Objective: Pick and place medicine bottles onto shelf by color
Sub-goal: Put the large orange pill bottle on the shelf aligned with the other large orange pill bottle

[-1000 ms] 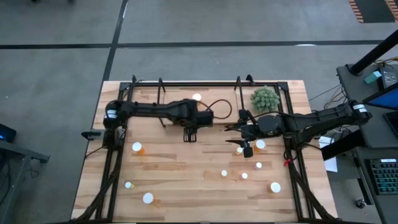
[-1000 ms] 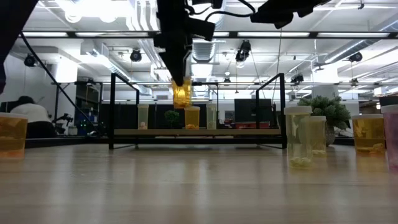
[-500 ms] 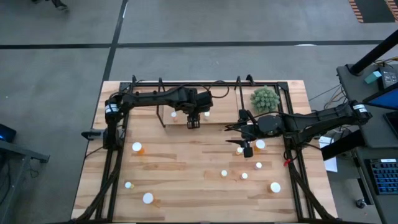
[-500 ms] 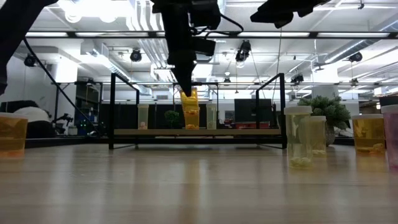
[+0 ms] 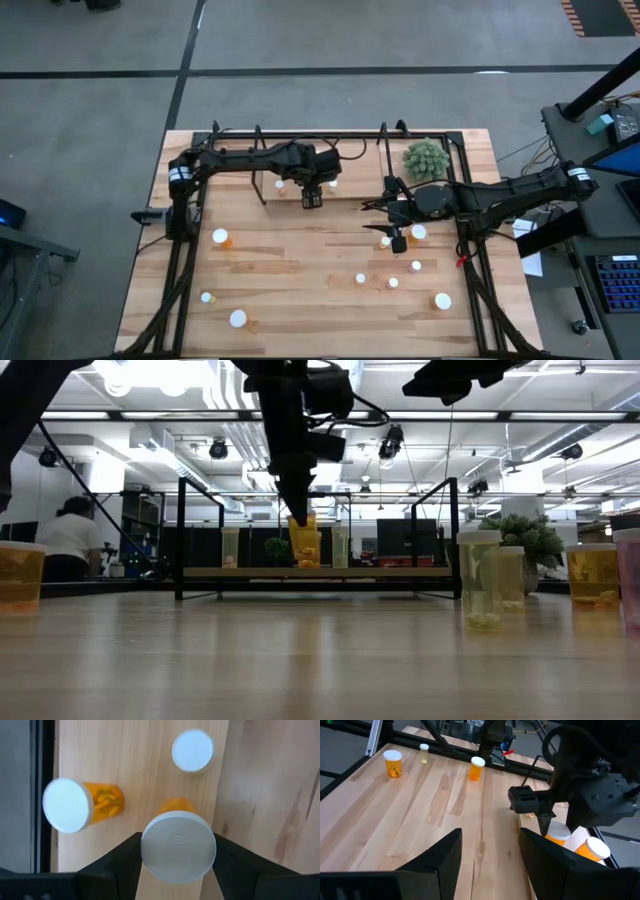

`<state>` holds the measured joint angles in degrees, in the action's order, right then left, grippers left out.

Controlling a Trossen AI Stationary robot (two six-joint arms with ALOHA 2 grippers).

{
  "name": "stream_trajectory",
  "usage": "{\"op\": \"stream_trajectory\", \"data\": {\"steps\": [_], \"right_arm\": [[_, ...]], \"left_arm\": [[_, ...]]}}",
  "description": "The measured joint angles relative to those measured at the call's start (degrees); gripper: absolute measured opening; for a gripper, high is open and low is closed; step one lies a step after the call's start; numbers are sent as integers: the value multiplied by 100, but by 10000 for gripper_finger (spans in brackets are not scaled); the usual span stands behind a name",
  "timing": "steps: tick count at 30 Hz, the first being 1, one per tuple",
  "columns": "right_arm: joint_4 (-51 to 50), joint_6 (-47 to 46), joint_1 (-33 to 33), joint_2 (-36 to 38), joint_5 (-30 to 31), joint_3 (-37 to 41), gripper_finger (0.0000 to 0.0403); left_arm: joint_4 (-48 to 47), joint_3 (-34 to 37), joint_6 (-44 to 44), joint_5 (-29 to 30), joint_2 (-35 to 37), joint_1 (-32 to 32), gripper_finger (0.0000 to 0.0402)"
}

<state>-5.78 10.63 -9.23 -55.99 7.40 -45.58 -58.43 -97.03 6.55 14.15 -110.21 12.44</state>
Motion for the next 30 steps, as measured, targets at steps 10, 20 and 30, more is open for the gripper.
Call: {"op": "stream_trajectory", "data": {"steps": [10,20,30], "right_arm": [[0,-11,0,0,0,0,187],[-39,-9,0,-2,0,0,187],[-96,-11,0,-4,0,0,187]], "left_arm": [[108,37,-176,-1,0,18,194],[259,76,-215,0,-2,84,224],[258,17,-183,2,1,145,226]]}}
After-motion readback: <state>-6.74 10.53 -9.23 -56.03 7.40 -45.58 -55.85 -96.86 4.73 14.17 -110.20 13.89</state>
